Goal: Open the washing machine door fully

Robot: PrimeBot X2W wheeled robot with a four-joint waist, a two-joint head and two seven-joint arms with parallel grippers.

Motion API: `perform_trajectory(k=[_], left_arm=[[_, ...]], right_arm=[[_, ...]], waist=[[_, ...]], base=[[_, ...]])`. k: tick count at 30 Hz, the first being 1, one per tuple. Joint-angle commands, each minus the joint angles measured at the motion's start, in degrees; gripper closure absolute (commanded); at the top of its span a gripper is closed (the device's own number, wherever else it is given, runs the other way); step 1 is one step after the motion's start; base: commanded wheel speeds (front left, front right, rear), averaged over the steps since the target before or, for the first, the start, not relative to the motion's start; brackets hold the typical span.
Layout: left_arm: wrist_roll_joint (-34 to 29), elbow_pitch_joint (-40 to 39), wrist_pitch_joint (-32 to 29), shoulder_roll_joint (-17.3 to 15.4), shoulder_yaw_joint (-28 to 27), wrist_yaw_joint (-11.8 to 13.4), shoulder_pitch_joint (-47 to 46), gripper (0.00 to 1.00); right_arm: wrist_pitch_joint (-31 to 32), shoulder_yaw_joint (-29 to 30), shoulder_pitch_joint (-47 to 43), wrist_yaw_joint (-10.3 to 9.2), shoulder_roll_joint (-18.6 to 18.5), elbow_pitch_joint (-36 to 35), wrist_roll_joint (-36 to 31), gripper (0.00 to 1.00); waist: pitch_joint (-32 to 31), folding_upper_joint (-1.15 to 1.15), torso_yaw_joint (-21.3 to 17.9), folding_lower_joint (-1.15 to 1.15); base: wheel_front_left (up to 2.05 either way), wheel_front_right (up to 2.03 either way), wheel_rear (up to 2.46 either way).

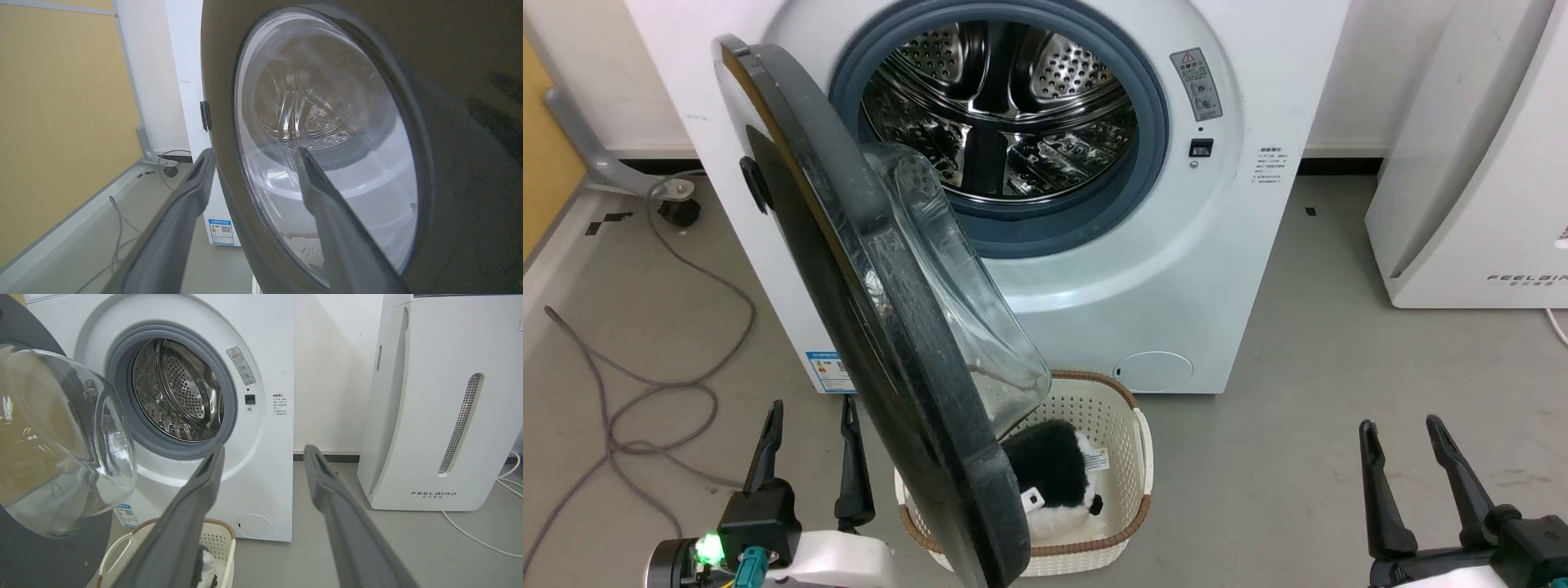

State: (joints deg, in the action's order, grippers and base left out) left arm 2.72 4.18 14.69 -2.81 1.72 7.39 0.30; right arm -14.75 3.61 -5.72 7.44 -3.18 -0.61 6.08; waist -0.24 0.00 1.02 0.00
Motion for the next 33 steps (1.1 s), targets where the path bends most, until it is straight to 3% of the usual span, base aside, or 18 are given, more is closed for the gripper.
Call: perform_trajectory(k=[1,5,6,7,8,15,20,27,33], left_arm=[[0.2,0.1,0.3,-0.1,0.0,0.1,0.7,0.00],[-0.1,0.1,0.3,-0.1,0.0,0.3,0.6,0.00],[-0.3,0.2,0.3,-0.1,0.0,0.3,0.7,0.20],[-0.7,0.2,0.3,-0.1,0.0,0.5,0.7,0.78],[-0.7,0.2,0.3,-0.1,0.0,0.7,0.7,1.00],[-0.5,-4.2,0.3,-0.1,-2.2,1.1,-1.2,1.00],[-0.8,-12.2,0.3,-0.1,-2.2,-0.6,-3.4,1.00],[-3.1,-24.5,0.3,-0.1,2.9,-2.8,-5.3,1.00],[-4.3,-29.3,0.3,-0.2,11.3,-6.1,-5.6,1.00]], right_arm=[[-0.2,0.1,-0.7,0.05,0.3,0.4,0.5,0.00],[-0.2,0.2,-0.7,0.05,0.3,1.2,0.8,0.00],[-0.2,0.3,-0.7,0.05,0.3,1.4,0.8,0.00],[-0.2,0.3,-0.7,0.05,0.3,1.5,0.8,0.00],[-0.2,0.4,-0.7,0.05,0.3,1.7,0.8,0.00],[-0.2,0.7,-0.6,0.05,0.3,2.0,1.0,0.00],[-0.2,0.8,-0.4,0.05,0.3,1.6,1.1,0.00],[-0.2,0.5,-0.4,0.05,0.3,1.2,1.5,0.00],[-0.2,0.0,-0.6,0.05,0.3,1.4,1.7,0.00]], waist=[[0.0,0.00,0.1,0.00],[0.0,0.00,0.3,0.00],[0.0,0.00,0.4,0.00],[0.0,0.00,0.5,0.00],[0.0,0.00,0.5,0.00],[0.1,0.00,1.2,0.00],[0.0,0.00,1.8,0.00],[-0.3,0.00,2.0,0.00],[-0.3,0.00,2.5,0.00]], base=[[0.00,0.00,0.00],[0.00,0.00,0.00],[0.00,0.00,0.00],[0.00,0.00,0.00],[0.00,0.00,0.00],[0.00,0.00,0.00],[0.00,0.00,0.00],[0.00,0.00,0.00],[0.00,0.00,0.00]])
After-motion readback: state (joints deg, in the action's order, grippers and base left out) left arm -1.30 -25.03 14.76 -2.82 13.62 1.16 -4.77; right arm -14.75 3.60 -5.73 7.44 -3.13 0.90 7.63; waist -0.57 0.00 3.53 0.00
